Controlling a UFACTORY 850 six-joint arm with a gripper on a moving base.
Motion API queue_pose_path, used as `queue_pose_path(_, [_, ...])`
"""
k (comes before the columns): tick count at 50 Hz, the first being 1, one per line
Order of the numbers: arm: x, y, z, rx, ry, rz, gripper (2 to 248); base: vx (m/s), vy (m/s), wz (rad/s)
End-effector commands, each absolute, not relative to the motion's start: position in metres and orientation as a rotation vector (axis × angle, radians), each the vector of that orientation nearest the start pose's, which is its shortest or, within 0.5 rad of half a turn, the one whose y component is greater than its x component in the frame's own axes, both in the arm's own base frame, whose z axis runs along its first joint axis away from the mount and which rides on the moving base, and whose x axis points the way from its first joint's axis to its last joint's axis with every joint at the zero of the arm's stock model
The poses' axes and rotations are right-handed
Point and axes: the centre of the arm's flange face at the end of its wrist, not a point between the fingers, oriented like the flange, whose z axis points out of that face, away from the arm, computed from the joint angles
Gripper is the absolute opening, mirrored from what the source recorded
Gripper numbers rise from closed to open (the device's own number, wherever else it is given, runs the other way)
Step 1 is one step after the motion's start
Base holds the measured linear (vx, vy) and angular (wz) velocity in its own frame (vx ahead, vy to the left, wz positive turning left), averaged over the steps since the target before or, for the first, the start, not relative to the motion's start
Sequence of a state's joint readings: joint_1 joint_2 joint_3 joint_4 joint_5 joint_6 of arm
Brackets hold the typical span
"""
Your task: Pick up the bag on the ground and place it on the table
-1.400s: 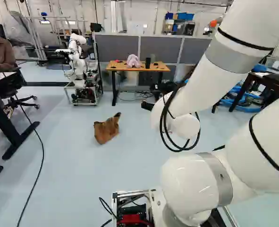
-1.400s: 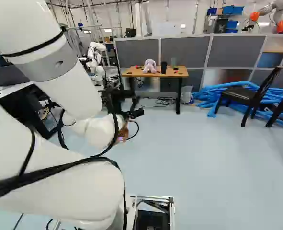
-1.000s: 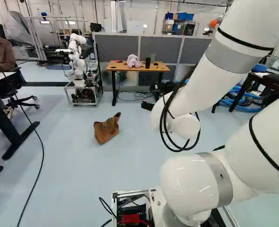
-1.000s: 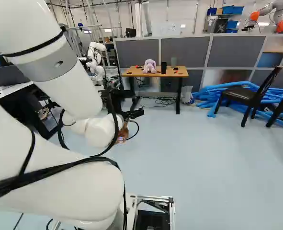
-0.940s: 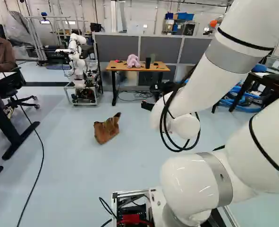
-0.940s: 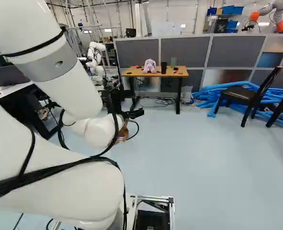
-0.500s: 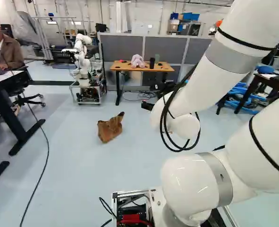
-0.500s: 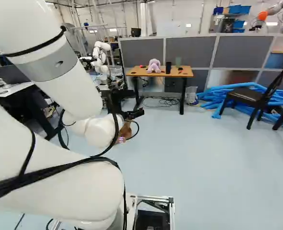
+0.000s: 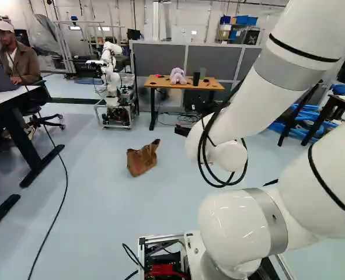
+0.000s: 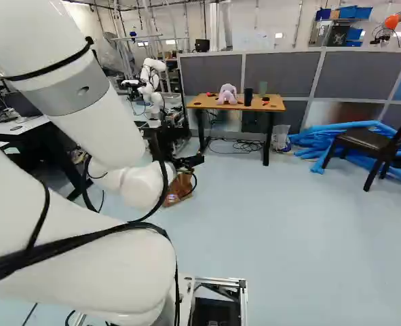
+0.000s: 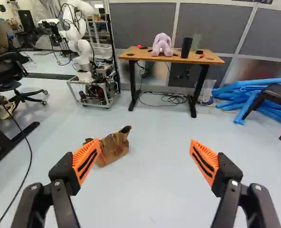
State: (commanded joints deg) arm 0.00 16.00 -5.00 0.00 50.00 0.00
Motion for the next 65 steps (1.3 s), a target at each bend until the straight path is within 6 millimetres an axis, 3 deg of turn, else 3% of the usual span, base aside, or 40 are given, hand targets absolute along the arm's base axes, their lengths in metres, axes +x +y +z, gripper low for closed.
queue_pose_path(65, [0.2703,0.0000,0.3656,-2.558,0.000,-1.824,247,0.229,0.066,-0.028])
